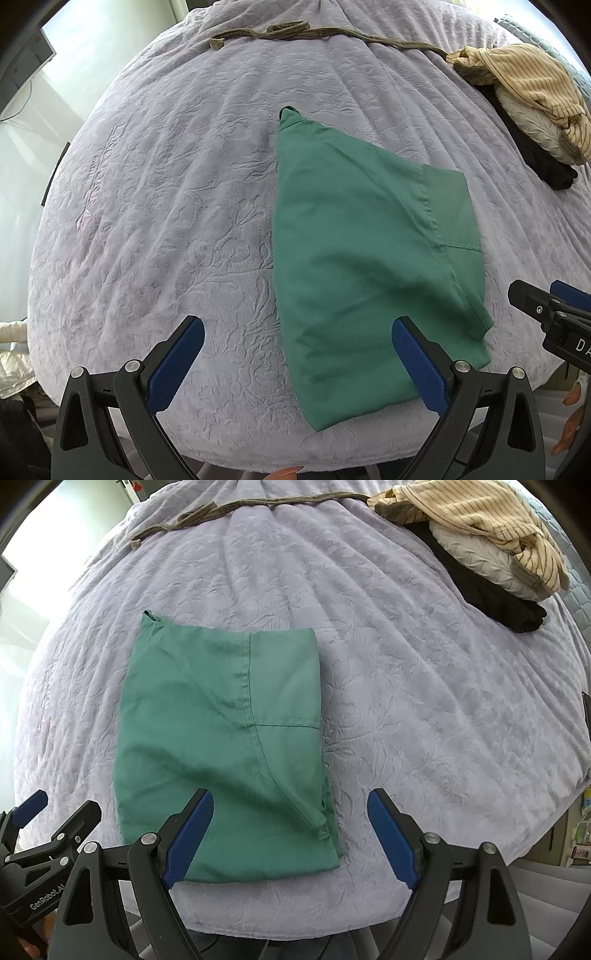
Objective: Fold large clothes
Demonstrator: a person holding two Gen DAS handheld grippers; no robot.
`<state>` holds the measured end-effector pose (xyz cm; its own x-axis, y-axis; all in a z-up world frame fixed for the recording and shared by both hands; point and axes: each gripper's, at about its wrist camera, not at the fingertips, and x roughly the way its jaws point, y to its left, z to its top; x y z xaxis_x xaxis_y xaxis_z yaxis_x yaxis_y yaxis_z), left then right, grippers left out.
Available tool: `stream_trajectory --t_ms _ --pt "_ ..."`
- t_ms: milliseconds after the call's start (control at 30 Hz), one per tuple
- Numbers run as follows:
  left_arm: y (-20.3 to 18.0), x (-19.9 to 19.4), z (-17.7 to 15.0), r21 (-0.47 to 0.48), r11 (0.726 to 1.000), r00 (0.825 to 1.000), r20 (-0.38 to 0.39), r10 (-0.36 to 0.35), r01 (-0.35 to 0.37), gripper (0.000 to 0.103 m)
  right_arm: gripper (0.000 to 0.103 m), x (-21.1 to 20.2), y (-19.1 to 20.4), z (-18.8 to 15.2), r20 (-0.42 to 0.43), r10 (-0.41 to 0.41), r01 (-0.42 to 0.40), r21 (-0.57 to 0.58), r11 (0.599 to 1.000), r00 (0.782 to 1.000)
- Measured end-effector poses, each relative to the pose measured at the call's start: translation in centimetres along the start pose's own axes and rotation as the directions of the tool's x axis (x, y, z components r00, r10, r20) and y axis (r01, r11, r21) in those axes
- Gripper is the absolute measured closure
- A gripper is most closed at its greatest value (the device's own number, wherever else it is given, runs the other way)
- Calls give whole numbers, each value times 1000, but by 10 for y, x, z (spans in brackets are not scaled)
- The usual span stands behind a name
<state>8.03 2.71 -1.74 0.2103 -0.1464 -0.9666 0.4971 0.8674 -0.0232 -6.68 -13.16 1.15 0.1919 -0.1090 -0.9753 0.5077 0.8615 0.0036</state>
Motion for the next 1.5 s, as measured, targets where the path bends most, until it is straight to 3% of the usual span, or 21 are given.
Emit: stream_trajectory --t_ms 1500 --pt "2 2 1 -31 999 1000 -9 20 -20 1 16 4 5 -1 -30 10 -11 -7 1000 999"
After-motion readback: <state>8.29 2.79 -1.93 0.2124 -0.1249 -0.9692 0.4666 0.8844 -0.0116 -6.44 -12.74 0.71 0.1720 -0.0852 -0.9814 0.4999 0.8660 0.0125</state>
